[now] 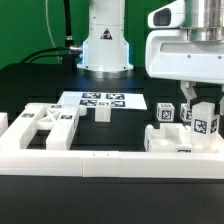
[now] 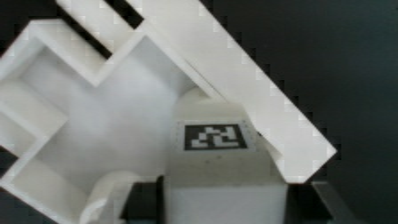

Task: Assemble chair

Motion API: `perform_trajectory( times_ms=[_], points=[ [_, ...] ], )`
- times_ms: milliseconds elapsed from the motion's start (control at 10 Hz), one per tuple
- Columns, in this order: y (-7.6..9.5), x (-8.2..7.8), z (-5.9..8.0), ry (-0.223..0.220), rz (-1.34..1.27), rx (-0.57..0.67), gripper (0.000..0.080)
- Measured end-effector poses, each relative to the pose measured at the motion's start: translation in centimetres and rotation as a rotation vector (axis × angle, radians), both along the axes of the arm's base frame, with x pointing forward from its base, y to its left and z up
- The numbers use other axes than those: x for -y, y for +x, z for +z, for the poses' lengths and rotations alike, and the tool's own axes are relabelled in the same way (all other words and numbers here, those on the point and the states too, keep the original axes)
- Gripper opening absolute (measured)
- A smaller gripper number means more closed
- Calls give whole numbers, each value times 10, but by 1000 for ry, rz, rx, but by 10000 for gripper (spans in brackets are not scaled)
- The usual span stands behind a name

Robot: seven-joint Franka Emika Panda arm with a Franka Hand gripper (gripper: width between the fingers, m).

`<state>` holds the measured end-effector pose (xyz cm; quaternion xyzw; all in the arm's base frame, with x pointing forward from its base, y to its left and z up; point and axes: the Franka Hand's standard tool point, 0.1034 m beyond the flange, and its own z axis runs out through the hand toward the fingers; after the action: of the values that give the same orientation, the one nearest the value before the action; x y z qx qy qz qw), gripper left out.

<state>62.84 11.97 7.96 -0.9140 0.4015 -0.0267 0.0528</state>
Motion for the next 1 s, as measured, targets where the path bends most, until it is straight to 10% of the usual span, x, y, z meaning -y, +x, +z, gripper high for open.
perform_trajectory(
  times_ms=[700, 1000],
  points=[
    [-1, -2, -1, 143, -592, -71, 285],
    [-1, -2, -2, 137, -538, -66, 500]
  ],
)
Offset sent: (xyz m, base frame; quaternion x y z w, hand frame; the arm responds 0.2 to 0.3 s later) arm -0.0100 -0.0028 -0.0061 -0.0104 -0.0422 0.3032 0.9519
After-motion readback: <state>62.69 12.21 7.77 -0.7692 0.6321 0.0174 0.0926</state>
